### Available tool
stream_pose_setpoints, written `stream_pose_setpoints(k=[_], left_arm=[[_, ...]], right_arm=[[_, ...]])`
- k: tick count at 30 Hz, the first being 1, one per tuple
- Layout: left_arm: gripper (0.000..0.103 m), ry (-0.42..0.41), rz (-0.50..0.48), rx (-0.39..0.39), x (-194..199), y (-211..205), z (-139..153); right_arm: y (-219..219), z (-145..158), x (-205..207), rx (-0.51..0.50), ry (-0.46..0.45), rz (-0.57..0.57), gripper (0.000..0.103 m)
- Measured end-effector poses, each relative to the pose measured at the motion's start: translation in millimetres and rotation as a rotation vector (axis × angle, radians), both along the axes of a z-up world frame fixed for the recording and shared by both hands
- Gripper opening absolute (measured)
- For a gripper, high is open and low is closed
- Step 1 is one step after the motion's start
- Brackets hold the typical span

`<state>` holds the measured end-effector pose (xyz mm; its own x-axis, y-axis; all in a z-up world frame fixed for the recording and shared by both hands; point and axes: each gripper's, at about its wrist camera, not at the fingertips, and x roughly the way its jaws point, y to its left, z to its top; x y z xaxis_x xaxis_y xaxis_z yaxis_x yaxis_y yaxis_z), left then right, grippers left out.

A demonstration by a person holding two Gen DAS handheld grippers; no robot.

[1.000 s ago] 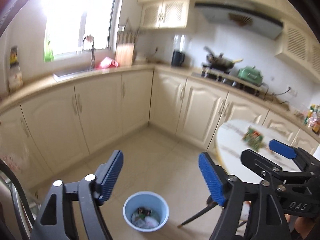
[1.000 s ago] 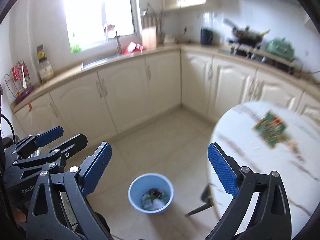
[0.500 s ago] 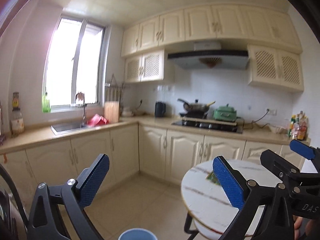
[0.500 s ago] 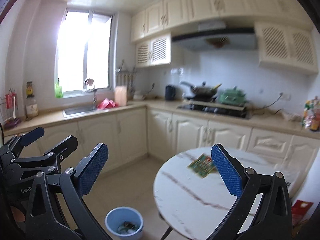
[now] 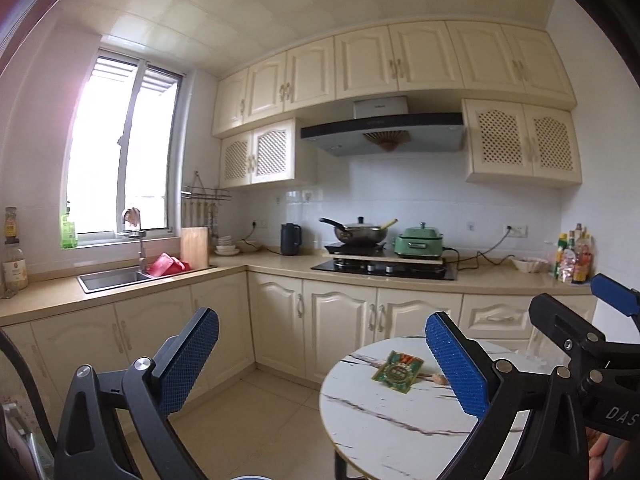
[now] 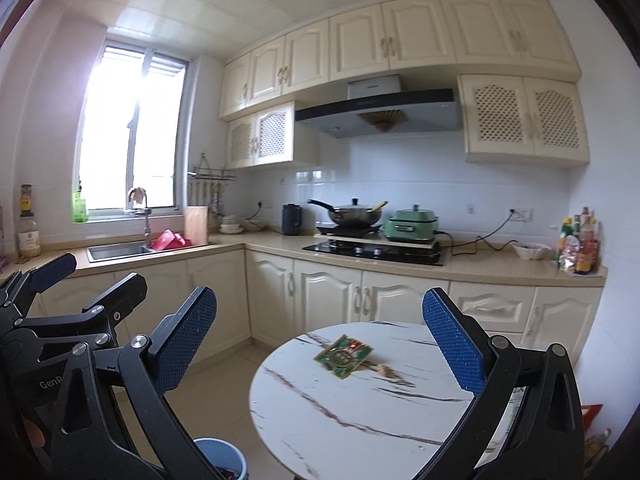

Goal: Collect trash
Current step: 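Bring both open tools back to the table, then grasp the green-gold packet with the left tool while the right tool grasps the small ginger piece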

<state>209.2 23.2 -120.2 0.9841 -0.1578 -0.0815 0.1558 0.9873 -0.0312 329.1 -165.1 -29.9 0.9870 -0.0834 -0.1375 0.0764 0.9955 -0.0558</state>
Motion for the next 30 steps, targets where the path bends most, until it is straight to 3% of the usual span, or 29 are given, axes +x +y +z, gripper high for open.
stream_pose_setpoints(k=[8, 13, 22, 30], left_arm=[[0.102, 0.068, -0.074, 0.044, 66, -35, 20], [0.102, 0.194, -0.118, 0.077, 122, -52, 14], [0.102, 0.478, -0.212, 0.097, 259, -89, -13], [0.102, 0.658, -0.21, 0.12, 383, -112, -34]], right_arm=[[-44, -14, 19, 0.025, 0.037, -0.059, 0.103], [-81, -32, 46, 0.062, 0.103, -0.095, 0.103], [-154, -92, 128, 0.082, 0.317, -0.18, 0.103], [-203, -180, 237, 0.088, 0.602, -0.141, 0.103]])
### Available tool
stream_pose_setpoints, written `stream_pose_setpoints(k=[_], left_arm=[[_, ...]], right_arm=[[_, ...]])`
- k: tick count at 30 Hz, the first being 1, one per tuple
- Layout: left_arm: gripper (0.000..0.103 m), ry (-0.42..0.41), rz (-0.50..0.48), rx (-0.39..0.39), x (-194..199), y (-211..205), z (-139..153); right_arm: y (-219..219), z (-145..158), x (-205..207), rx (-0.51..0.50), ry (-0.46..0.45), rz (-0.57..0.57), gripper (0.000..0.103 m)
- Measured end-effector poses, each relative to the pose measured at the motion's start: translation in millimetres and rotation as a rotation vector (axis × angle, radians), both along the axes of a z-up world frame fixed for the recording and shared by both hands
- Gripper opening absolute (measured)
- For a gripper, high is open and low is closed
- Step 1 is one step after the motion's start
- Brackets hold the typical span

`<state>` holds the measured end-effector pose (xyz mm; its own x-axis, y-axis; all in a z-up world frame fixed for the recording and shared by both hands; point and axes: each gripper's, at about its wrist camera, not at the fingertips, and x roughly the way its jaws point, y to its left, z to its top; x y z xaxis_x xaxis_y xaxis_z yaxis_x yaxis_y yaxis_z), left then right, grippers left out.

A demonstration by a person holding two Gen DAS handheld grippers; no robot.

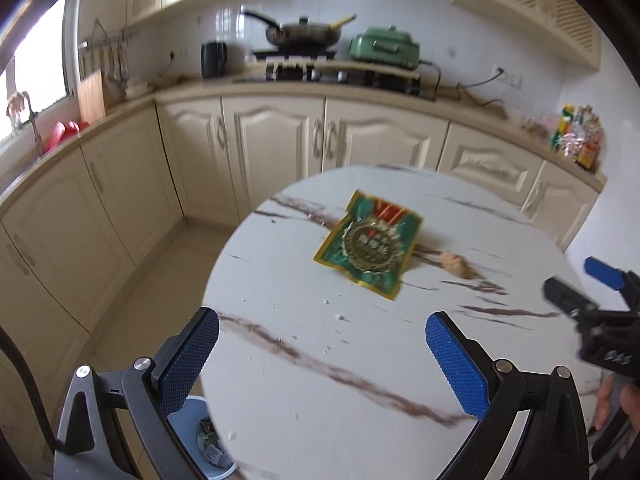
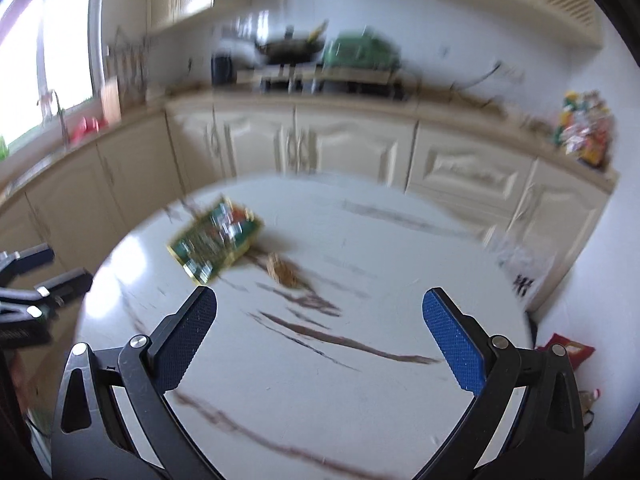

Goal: Collect trash
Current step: 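Grasp the green-gold packet with the left tool while the right tool grasps the small ginger piece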

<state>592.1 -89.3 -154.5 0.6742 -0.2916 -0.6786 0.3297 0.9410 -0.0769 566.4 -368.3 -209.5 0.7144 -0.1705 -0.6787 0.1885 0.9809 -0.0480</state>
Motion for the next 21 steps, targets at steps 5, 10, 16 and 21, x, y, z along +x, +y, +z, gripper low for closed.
stream_pose_setpoints(k=[5, 10, 16, 21], left_arm=[[0.102, 0.057, -0.012, 0.025, 52, -7, -15], [0.102, 0.08, -0.056, 0.03, 92, -23, -28], [0.102, 0.105, -0.086, -0.007, 112, -34, -45], [0.102, 0.122, -0.078, -0.019, 133, -49, -56]], right_arm=[[-10, -53, 61, 0.017, 0.154, 0.086, 0.103], [-10, -81, 99, 0.029, 0.208, 0.159, 0.099], [-16, -88, 112, 0.057, 0.232, 0.2, 0.066], [-18, -87, 114, 0.041, 0.228, 0.223, 0.025]])
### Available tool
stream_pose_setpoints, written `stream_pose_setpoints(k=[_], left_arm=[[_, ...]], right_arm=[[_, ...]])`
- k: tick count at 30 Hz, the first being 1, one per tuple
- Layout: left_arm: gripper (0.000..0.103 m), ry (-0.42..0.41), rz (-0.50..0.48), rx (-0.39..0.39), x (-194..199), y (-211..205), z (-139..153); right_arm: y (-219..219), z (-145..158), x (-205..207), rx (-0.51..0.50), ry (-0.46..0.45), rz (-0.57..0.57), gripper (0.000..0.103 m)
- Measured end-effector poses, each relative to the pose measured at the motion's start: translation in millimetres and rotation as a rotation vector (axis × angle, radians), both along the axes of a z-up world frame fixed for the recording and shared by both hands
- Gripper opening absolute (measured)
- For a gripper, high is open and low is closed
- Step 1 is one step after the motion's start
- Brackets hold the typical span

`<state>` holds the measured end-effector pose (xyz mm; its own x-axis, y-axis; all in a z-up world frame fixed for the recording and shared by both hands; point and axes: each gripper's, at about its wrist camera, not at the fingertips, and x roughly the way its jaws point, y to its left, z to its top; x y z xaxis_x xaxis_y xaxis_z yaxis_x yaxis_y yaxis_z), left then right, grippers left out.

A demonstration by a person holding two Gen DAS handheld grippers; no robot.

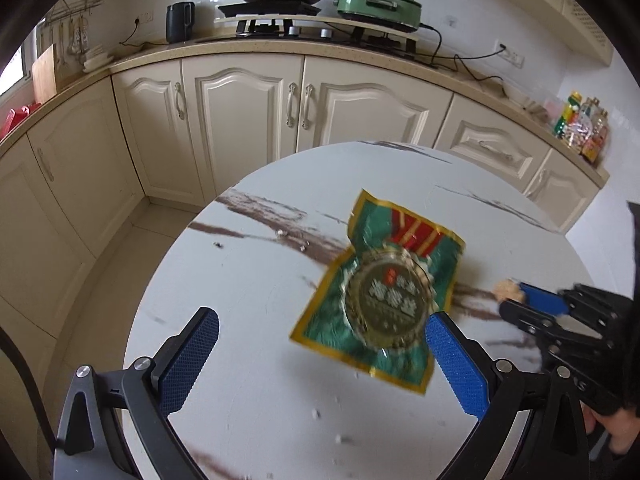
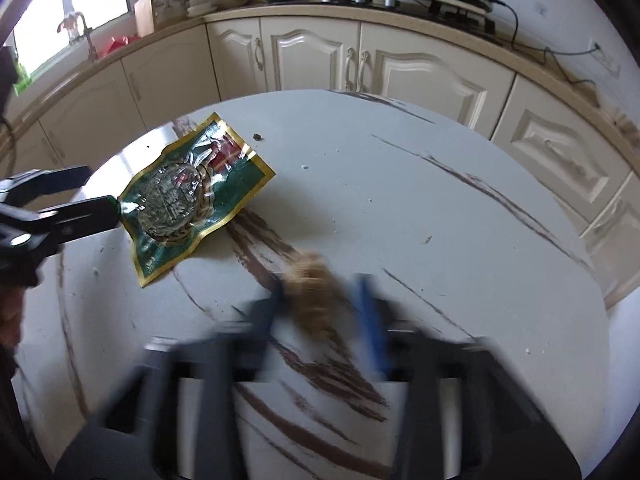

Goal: Collect trash
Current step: 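Grasp the green-gold packet with the left tool while the right tool grasps the small ginger piece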

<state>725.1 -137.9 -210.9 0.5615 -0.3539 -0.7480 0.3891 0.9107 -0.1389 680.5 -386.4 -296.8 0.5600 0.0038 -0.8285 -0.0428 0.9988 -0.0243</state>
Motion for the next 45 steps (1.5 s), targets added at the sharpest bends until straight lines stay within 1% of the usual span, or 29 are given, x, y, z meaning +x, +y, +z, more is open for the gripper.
stream_pose_setpoints(k=[6, 8, 9, 12, 14, 15, 16, 17, 18, 19, 21, 24, 26, 28, 29, 31, 32, 33, 34, 36, 38, 41, 45], left_arm=[[0.102, -0.002, -0.012, 0.002, 24, -12, -10], [0.102, -0.018, -0.015, 0.006, 29, -17, -12], [0.102, -0.027, -0.02, 0.022, 32, -21, -14], [0.1, -0.01, -0.051, 0.031, 36, -29, -21], [0.1, -0.02, -0.06, 0.036, 38, -33, -21], [0.099, -0.017, -0.067, 0.04, 39, -35, -25], [0.096, -0.008, -0.076, 0.036, 41, -37, -26], [0.089, 0.012, -0.082, 0.027, 42, -38, -31], [0.084, 0.026, -0.09, 0.004, 44, -38, -31], [0.081, 0.04, -0.101, -0.023, 47, -34, -30], [0.071, 0.045, -0.104, -0.046, 46, -33, -32], [0.04, 0.089, -0.135, -0.11, 43, -34, -34], [0.035, 0.106, -0.165, -0.123, 40, -35, -35], [0.033, 0.097, -0.176, -0.106, 35, -38, -37], [0.03, 0.1, -0.179, -0.119, 34, -37, -37], [0.028, 0.11, -0.189, -0.15, 34, -34, -35], [0.02, 0.111, -0.184, -0.153, 34, -33, -36], [0.019, 0.107, -0.167, -0.145, 35, -33, -37], [0.019, 0.108, -0.158, -0.152, 38, -30, -36], [0.022, 0.118, -0.128, -0.175, 46, -25, -36], [0.023, 0.146, -0.11, -0.202, 55, -22, -38], [0.023, 0.152, -0.105, -0.211, 60, -16, -33], [0.024, 0.166, -0.129, -0.212, 62, -19, -33]], right_arm=[[-8, 2, 0, 0.064, -0.018, -0.012, 0.024], [-8, 2, 2, 0.078, -0.015, -0.012, 0.024], [-8, 3, 2, 0.096, -0.022, -0.015, 0.024], [-7, 3, 9, 0.136, -0.017, -0.018, 0.024], [0, 3, 15, 0.128, -0.008, -0.01, 0.024], [3, 3, 18, 0.119, -0.007, -0.012, 0.025], [6, 2, 22, 0.115, -0.001, -0.013, 0.025], [8, 1, 25, 0.125, 0.002, -0.011, 0.025], [10, 0, 26, 0.135, 0.005, -0.009, 0.025], [12, -2, 28, 0.143, 0.011, -0.008, 0.025], [16, -3, 30, 0.136, 0.007, -0.012, 0.025], [20, -4, 30, 0.151, 0.008, -0.001, 0.025], [22, -4, 30, 0.152, 0.008, 0.001, 0.025], [22, -5, 31, 0.154, 0.008, 0.001, 0.025], [22, -5, 31, 0.151, 0.008, -0.002, 0.025], [23, -5, 30, 0.151, 0.005, -0.006, 0.025], [23, -5, 29, 0.148, 0.005, -0.006, 0.025], [23, -5, 28, 0.147, 0.006, -0.006, 0.025], [23, -4, 27, 0.152, 0.008, 0.0, 0.025], [25, -5, 26, 0.165, 0.009, 0.012, 0.025], [28, -5, 24, 0.152, 0.01, 0.015, 0.025], [29, -5, 23, 0.155, 0.01, 0.021, 0.025], [28, -6, 22, 0.161, 0.013, 0.028, 0.025]])
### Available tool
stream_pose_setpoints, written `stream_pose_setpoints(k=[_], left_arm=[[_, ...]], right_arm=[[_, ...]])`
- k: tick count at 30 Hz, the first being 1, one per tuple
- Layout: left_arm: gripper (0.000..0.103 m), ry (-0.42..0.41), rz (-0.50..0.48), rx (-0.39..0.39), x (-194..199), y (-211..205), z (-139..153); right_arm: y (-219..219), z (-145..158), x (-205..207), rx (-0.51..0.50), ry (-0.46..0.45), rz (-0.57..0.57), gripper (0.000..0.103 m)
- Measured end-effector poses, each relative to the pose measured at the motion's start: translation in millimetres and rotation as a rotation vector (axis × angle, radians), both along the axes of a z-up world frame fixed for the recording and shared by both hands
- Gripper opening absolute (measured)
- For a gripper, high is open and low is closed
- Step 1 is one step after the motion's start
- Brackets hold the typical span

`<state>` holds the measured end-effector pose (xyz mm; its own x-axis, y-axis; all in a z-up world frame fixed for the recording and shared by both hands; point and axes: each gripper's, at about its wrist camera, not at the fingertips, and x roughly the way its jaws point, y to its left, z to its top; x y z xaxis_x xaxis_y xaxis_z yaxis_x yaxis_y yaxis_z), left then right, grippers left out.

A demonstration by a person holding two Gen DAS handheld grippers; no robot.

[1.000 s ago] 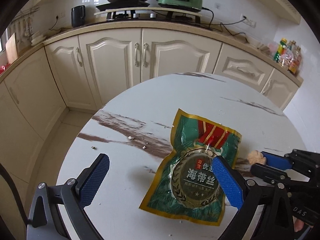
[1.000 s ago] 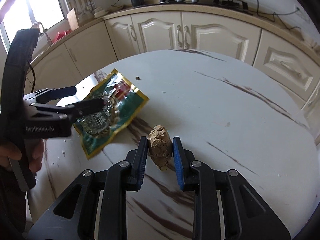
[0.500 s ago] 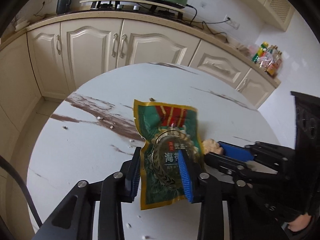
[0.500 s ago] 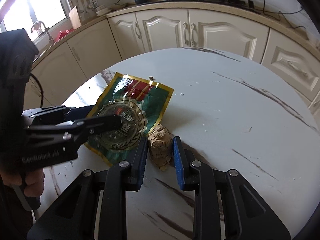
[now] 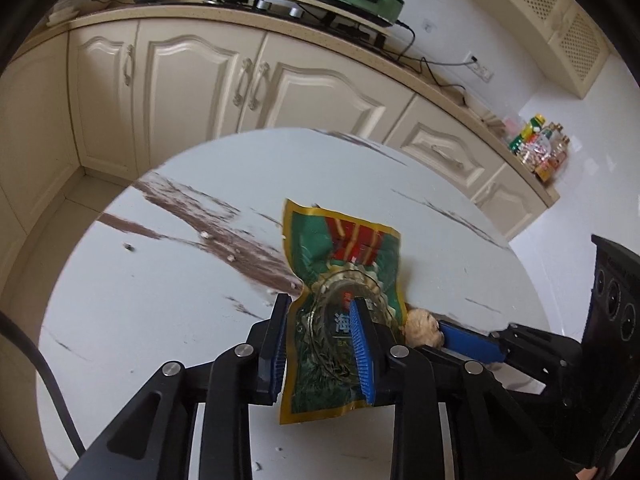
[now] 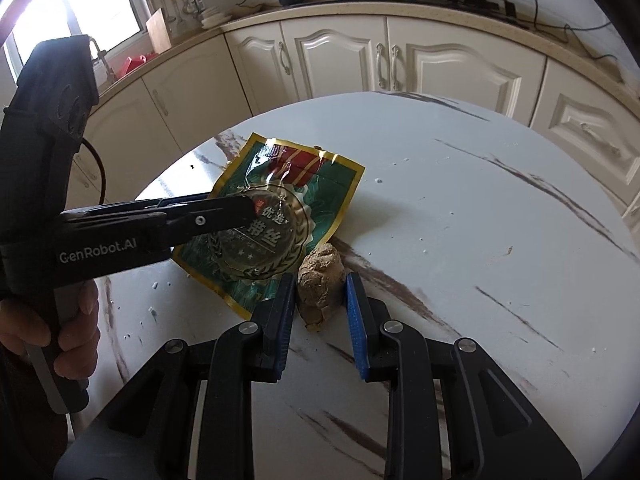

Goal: Collect trash
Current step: 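Grasp the green-gold packet with the left tool while the right tool grasps the small ginger piece, then carry the packet and ginger over the blue bin and open both tools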

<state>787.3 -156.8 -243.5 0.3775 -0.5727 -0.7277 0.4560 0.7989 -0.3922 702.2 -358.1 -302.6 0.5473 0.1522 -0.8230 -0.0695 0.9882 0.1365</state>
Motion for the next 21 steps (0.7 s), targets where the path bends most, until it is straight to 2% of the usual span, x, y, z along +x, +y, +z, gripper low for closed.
stream_pose_setpoints(k=[2, 4, 6, 8, 11, 15, 21], left_arm=[[0.024, 0.003, -0.009, -0.041, 3, 5, 5], [0.024, 0.055, -0.017, -0.104, 8, 8, 0], [0.025, 0.093, -0.044, -0.111, 12, 4, -8], [0.024, 0.042, -0.039, -0.067, 9, -2, -7], [0.013, -0.013, -0.041, -0.016, 3, -11, -3], [0.005, -0.077, -0.053, -0.02, -15, -13, 13], [0.004, -0.138, -0.043, -0.041, -49, 2, 36]], right_arm=[[0, 0, 0, 0.003, -0.001, 0.004, 0.025], [0, 0, 0, 0.009, -0.003, 0.002, 0.025], [1, 0, 0, 0.005, -0.006, 0.005, 0.025], [3, -1, 0, 0.012, -0.008, 0.016, 0.025], [11, -1, 0, 0.012, -0.008, 0.033, 0.025], [16, -1, -2, -0.01, -0.015, 0.023, 0.024], [14, 15, -17, -0.017, -0.063, -0.018, 0.023]])
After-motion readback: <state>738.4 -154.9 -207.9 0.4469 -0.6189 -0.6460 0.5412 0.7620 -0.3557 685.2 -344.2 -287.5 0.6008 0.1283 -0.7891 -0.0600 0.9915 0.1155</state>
